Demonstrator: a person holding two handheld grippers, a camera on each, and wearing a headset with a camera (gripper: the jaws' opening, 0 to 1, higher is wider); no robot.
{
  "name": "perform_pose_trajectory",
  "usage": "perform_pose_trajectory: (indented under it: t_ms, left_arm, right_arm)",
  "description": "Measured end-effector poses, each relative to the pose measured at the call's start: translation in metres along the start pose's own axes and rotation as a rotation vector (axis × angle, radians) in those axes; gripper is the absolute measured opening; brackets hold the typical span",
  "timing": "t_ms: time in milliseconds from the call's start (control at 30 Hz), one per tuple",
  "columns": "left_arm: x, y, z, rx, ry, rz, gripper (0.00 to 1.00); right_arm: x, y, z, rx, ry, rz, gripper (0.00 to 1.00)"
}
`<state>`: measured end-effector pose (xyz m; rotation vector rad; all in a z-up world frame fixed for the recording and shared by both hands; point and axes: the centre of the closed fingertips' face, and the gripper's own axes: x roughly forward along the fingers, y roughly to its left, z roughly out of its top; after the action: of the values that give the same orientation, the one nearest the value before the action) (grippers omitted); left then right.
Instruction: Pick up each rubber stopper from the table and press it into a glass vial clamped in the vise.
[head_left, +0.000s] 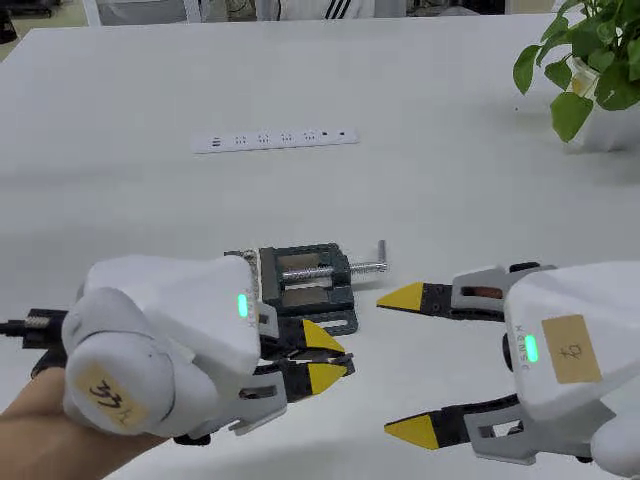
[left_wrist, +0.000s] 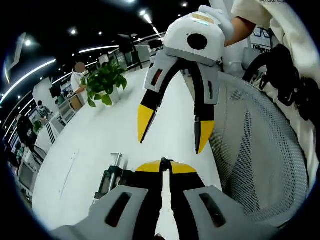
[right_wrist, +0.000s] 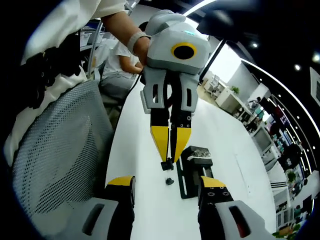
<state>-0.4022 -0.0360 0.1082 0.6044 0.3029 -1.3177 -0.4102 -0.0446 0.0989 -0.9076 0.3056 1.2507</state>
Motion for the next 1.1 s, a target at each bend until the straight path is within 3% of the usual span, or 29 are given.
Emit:
perform_pose_trajectory:
  t_ms: [100,500,733,967,1100]
  left_arm:
    - [0.000,0.000,0.005,0.011,-0.012,-0.013,0.01]
    - [0.000,-0.003,0.011,0.021,-0.038,-0.048,0.01]
    - [-0.002,-0.007,0.011,0.014,-0.042,-0.069,0.01]
    - [-0.004,-0.010,0.012,0.012,-0.057,-0.088,0.01]
    - [-0.005,-0.012,0.011,-0.019,-0.067,-0.093,0.01]
  right_arm:
    - [0.001,-0.001,0.003,-0.031,-0.007,0.013,0.37]
    - [0.007,0.000,0.008,-0.101,-0.006,0.057,0.19]
    - [0.007,-0.002,0.012,-0.108,-0.016,0.067,0.13]
    - [0.007,0.007,0.015,-0.120,-0.031,0.109,0.07]
    - [0.007,0.008,0.016,-0.132,-0.034,0.113,0.07]
